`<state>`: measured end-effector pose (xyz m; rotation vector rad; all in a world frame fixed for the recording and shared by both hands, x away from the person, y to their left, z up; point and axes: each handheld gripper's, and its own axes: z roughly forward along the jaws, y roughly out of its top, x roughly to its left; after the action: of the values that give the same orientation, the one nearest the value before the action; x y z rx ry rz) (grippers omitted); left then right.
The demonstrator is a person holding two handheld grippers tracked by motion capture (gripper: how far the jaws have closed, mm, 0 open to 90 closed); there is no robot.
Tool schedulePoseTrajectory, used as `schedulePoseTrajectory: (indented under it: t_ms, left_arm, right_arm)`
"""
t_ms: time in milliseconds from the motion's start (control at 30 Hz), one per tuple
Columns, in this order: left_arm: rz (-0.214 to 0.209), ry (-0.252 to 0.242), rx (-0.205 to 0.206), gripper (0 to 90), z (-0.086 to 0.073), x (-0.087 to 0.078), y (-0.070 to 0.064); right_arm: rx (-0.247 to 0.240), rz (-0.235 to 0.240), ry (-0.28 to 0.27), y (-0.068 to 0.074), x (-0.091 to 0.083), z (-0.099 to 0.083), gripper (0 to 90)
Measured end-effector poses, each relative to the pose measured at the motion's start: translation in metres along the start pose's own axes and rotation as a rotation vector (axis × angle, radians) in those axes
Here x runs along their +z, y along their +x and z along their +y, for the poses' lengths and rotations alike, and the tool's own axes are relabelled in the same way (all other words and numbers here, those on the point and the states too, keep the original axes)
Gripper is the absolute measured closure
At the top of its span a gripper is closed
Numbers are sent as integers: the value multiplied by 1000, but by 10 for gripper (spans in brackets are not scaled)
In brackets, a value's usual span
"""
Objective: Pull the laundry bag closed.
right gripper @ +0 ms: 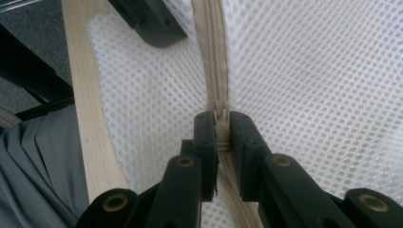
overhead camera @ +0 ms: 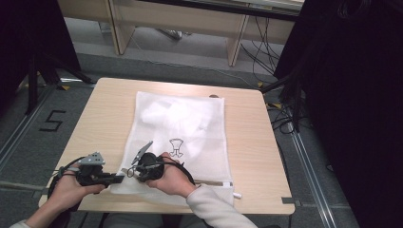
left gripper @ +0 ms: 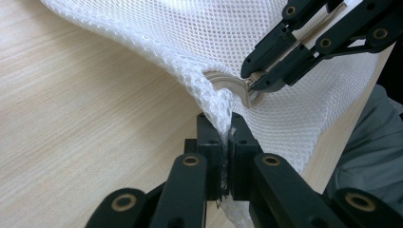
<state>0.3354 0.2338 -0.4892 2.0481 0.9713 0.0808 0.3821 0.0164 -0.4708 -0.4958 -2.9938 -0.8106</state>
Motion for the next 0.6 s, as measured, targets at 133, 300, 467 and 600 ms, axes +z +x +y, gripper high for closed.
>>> schedulePoseTrajectory:
  t_ms: [133,300,467,600]
  left_arm:
    - [1,2,0,856,0,0,0]
    - [2,-9,-12,857,0,-1,1]
    - [1,-8,-5,857,0,-1,1]
    - [7,-11,-10,857,0,-1,1]
  right_arm:
    - [-6,1,-5,-1,-1,-2,821]
    - [0,-5,7,-2,-3,-4,821]
    - [2,-1,-1,-3,-5,-6,821]
    - [-3,-3,-3,-4,-5,-9,821]
